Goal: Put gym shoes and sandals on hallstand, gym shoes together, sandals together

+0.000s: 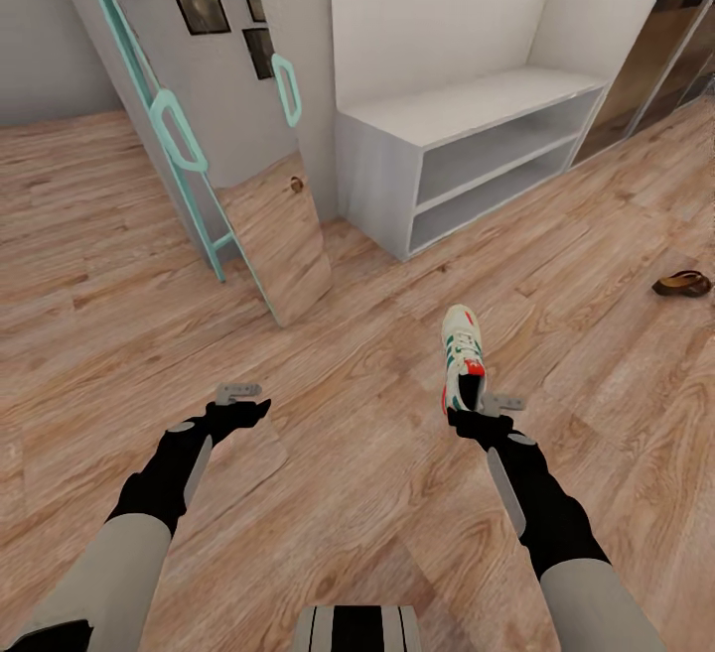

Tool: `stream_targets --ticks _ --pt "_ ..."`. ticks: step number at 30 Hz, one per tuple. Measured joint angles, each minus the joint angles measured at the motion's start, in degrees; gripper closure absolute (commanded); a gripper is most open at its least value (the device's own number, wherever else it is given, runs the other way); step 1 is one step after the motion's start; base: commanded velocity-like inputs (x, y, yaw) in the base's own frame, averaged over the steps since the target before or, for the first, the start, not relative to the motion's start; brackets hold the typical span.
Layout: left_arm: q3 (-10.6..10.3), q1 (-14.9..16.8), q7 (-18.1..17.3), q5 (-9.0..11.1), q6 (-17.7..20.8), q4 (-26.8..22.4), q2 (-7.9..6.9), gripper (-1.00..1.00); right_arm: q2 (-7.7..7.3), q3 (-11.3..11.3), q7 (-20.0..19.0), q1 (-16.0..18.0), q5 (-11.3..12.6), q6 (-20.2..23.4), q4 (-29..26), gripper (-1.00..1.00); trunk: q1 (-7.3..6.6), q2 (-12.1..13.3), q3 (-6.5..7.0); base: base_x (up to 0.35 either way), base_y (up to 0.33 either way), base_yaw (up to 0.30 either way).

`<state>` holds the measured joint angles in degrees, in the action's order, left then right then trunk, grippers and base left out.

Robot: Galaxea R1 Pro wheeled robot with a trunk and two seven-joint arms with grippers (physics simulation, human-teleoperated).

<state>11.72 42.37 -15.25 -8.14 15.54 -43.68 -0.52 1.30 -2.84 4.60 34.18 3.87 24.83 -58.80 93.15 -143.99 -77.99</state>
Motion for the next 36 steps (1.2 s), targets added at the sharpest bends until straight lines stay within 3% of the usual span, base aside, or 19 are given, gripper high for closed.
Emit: stream_targets --ticks 9,17,36 --pt "-0.01 -0.15 -0.05 0.11 -0.04 0.13 0.39 -1.00 0.33 0.14 0.04 0.00 -0.20 0.04 -0.04 1.00 -0.23 0.12 2.00 0.000 0.000 0.000" --pt "-0.19 -0.35 0.08 0.00 -0.08 0.18 3.58 -1.00 0.36 0.16 0.04 0.00 -0.20 0.04 -0.04 1.00 -0.44 0.23 3.77 0.000 0.000 0.000" --pt "0.23 -0.38 0.10 -0.21 0.08 0.03 3.61 -1.00 0.37 0.15 0.06 0.00 -0.12 0.04 -0.17 1.00 -0.93 0.48 7.98 0.000 0.000 0.000"
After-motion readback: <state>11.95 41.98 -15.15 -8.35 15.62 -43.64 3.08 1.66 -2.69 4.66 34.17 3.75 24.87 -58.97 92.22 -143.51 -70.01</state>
